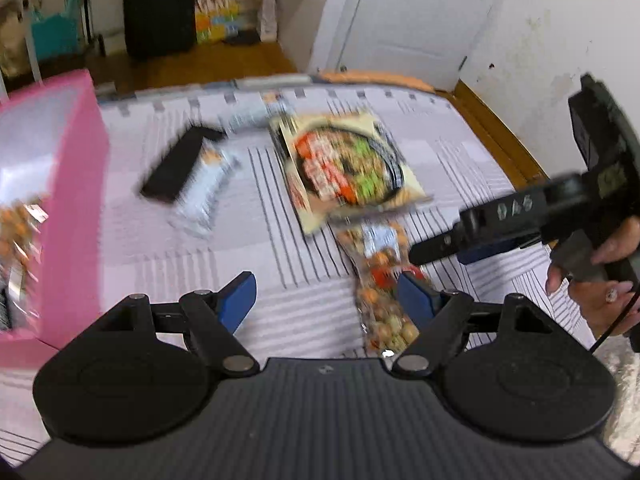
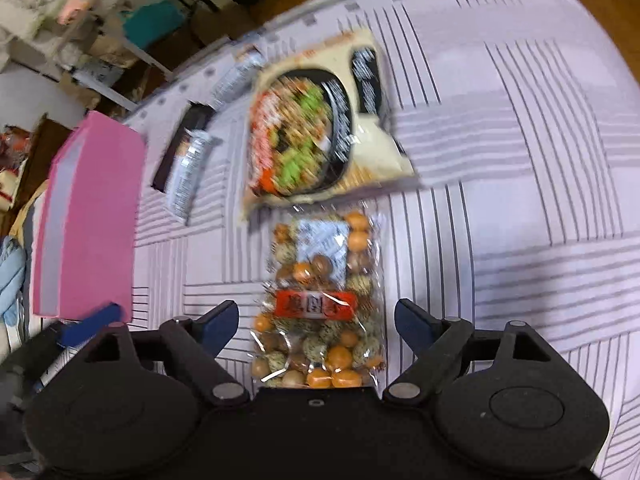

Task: Organize snacks
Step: 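Grip the clear red-label peanut bag with the right gripper while the left gripper grips it too, then lift the peanut bag with both grippers and carry it over the pink box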

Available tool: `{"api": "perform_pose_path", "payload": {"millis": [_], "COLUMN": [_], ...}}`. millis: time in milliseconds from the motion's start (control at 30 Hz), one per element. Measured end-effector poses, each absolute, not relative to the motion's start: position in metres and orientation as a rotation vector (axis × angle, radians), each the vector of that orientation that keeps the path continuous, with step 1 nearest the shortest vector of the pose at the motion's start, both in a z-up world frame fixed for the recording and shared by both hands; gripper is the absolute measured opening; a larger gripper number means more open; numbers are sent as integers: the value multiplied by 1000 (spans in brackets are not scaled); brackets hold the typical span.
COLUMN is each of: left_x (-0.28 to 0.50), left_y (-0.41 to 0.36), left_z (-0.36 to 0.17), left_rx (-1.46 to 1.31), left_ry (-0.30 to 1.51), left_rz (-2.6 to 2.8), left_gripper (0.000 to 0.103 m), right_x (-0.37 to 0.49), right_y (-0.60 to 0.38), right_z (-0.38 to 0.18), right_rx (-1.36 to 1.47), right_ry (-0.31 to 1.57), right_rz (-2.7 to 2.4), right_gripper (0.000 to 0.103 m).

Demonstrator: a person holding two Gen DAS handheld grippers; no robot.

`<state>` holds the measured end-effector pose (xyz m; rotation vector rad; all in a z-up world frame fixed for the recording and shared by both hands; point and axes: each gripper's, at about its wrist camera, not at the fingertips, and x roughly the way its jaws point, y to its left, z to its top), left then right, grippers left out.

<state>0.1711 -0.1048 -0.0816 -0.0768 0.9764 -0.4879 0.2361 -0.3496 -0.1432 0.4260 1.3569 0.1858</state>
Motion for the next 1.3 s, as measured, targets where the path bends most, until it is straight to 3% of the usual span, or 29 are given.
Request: {"api": "perform_pose_path", "payload": {"millis": [233, 333, 433, 500, 600, 1000, 1300], "left_x": [157, 150, 146, 142, 136, 135, 132], "left_y": [-122, -130, -141, -153, -159, -154, -150], "left_z": [-139, -147, -155, -163, -169, -168, -161], "left_rx": [-117, -111, -111, -83, -86, -182, -164], "left_ry": [1006, 986, 998, 1011, 969, 986, 1025], "left_rz": [-541, -588, -669, -672, -659, -642, -667], "left_gripper": [74, 73, 67, 56, 55, 46, 45], "right_x": [239, 241, 243, 244, 246, 238, 236], "right_y": [-322, -315, -308, -308, -299, -286, -297], "right_z": [-172, -182, -187, -187, -192, -185, -183], "right_rx": [337, 363, 354, 351, 317, 162, 230], "right_ry": [1448, 1478, 1490, 1496, 1497, 1433, 1478], "right_rz": [173, 187, 190, 180, 175, 209, 197], "right_gripper": [89, 93, 98, 99, 100, 91, 91]}}
